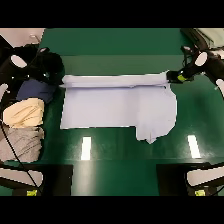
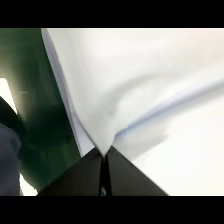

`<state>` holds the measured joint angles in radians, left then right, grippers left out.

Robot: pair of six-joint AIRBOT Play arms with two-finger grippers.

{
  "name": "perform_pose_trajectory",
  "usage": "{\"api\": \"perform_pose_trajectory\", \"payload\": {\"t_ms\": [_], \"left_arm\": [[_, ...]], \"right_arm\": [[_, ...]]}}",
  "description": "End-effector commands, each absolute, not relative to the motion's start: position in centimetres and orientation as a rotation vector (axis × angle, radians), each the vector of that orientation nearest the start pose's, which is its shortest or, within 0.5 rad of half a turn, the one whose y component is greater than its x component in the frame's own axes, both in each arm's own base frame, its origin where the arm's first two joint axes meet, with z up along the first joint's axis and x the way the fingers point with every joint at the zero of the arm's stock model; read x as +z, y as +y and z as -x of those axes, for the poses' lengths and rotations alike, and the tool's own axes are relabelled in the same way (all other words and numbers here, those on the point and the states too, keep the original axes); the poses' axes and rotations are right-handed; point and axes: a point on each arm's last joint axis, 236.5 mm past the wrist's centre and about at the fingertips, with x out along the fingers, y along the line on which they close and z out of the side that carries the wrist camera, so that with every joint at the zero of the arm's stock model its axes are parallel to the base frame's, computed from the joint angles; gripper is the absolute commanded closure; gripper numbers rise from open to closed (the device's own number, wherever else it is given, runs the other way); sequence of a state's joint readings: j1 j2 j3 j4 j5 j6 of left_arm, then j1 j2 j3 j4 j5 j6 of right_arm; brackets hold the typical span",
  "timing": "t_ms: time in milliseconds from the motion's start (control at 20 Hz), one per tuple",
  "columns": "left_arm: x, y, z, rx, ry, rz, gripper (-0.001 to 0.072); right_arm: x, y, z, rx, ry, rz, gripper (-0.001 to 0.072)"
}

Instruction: Fold the shirts.

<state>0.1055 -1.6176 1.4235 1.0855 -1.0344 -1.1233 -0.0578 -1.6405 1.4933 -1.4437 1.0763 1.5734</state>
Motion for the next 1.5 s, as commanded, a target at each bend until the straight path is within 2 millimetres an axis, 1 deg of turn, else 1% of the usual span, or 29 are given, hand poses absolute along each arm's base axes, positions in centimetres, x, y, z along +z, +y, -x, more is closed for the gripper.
{"api": "perform_pose_trajectory", "payload": {"t_ms": [0,150,200,250,300,350,450,500,550,600,650,700,750,850,950,1050,1150,1250,1350,1450], "left_arm": [[-3.1,-4.2,-47.3,-0.379,1.175,0.130,0.0683],[-3.3,-4.3,-47.0,-0.376,1.187,0.142,0.0682],[-3.3,-4.3,-47.1,-0.362,1.192,0.162,0.0674],[-3.3,-4.3,-47.0,-0.348,1.200,0.186,0.0437],[-3.3,-4.4,-46.7,-0.341,1.217,0.207,0.0152],[-3.3,-4.3,-46.1,-0.346,1.239,0.213,0.0112],[-2.5,-3.1,-44.2,-0.342,1.311,0.227,0.0113],[-1.8,-2.3,-42.9,-0.344,1.344,0.246,0.0180],[-0.8,-1.8,-41.6,-0.357,1.367,0.259,0.0220],[0.3,-1.5,-40.5,-0.363,1.370,0.280,0.0219],[1.2,-1.1,-39.5,-0.351,1.359,0.301,0.0214],[1.5,-0.9,-38.2,-0.341,1.356,0.315,0.0213],[1.2,-1.1,-36.7,-0.331,1.372,0.333,0.0213],[-0.8,-2.1,-32.9,-0.321,1.445,0.397,0.0213],[-3.2,-2.9,-30.0,-0.318,1.519,0.436,0.0214],[-5.5,-3.7,-27.8,-0.313,1.576,0.479,0.0214],[-7.1,-4.2,-26.6,-0.300,1.598,0.514,0.0214],[-8.1,-4.5,-26.1,-0.284,1.597,0.541,0.0214],[-8.4,-5.3,-26.3,-0.291,1.574,0.587,0.0214],[-8.5,-5.6,-26.3,-0.301,1.568,0.592,0.0215]], "right_arm": [[-4.2,0.8,-46.4,0.020,1.295,-0.202,0.0692],[-5.2,1.8,-45.4,0.038,1.327,-0.252,0.0690],[-5.4,2.2,-45.1,0.047,1.338,-0.271,0.0675],[-5.5,2.6,-44.9,0.056,1.346,-0.285,0.0533],[-5.2,2.7,-44.8,0.059,1.349,-0.286,0.0333],[-4.7,2.7,-44.6,0.064,1.357,-0.283,0.0321],[-2.7,2.4,-43.8,0.088,1.351,-0.255,0.0323],[-1.5,1.9,-43.0,0.093,1.341,-0.250,0.0324],[-0.5,1.4,-41.9,0.099,1.334,-0.237,0.0330],[0.4,0.9,-40.6,0.097,1.331,-0.238,0.0375],[0.9,0.8,-39.3,0.105,1.335,-0.254,0.0399],[1.4,1.2,-37.7,0.147,1.344,-0.275,0.0399],[1.7,1.9,-36.5,0.189,1.351,-0.311,0.0399],[2.2,3.3,-34.7,0.259,1.358,-0.415,0.0399],[2.5,4.0,-33.8,0.288,1.346,-0.478,0.0399],[2.5,4.3,-33.3,0.296,1.346,-0.492,0.0399],[3.0,4.5,-33.1,0.305,1.340,-0.492,0.0399],[3.2,4.6,-33.1,0.306,1.331,-0.488,0.0399],[3.2,4.6,-32.9,0.309,1.340,-0.488,0.0399],[3.2,4.7,-32.8,0.311,1.343,-0.489,0.0399]]}}
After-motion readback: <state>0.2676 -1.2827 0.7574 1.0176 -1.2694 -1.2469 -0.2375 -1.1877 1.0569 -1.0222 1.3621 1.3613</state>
